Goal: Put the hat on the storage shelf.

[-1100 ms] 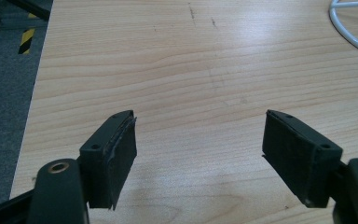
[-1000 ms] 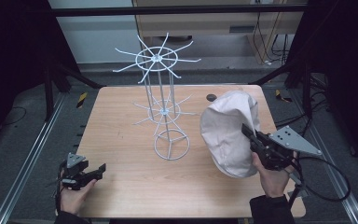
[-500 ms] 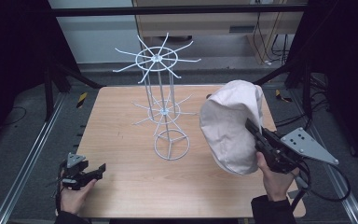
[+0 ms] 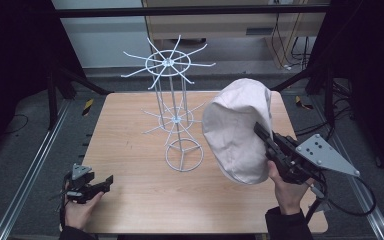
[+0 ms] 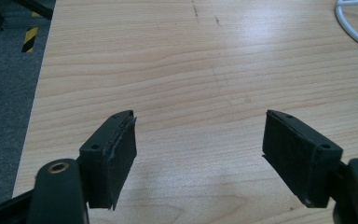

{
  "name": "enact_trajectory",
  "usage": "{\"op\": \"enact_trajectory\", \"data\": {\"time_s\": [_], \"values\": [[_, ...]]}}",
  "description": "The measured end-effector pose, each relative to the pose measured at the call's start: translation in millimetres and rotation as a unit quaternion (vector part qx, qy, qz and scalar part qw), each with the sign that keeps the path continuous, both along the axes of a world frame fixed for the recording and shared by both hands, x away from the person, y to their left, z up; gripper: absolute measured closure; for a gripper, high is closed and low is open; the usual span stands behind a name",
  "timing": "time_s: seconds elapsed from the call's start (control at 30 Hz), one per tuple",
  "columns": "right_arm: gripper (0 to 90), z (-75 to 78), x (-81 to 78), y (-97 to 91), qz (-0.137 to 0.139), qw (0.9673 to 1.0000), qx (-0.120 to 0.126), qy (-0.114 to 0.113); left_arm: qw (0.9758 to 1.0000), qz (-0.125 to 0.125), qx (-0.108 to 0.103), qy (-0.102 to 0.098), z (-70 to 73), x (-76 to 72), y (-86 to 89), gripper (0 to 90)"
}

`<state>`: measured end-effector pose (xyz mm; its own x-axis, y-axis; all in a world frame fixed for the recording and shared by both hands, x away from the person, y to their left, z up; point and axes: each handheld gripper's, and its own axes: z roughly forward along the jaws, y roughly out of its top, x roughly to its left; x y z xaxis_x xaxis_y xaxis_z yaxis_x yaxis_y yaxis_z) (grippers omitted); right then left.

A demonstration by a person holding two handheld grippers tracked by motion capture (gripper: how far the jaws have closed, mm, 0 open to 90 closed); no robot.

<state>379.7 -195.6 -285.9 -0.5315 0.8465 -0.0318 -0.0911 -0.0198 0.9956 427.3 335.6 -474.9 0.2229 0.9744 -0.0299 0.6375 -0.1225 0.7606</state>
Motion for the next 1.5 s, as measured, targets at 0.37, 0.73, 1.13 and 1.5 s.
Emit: {"op": "enact_trajectory", "data": {"time_s": [0.37,0.73,1.13,1.5], "values": [[88.2,18.9,-10.2,0.9,0.014,0.9988,0.027,-0.038,1.0000,0.003,-0.002,0.002,-0.5,-0.1,-0.2,25.4],[88.1,37.7,-17.6,5.5,0.023,0.9950,0.061,-0.076,1.0000,0.004,-0.003,0.000,-0.3,-0.3,0.5,25.4],[88.1,58.9,-15.5,25.6,0.036,0.9913,0.072,-0.105,1.0000,0.004,-0.004,0.000,-0.2,-0.3,0.6,25.4],[88.0,69.3,-1.0,56.9,0.052,0.9911,0.063,-0.105,1.0000,0.004,-0.004,0.000,0.1,-0.2,1.5,25.4]]}}
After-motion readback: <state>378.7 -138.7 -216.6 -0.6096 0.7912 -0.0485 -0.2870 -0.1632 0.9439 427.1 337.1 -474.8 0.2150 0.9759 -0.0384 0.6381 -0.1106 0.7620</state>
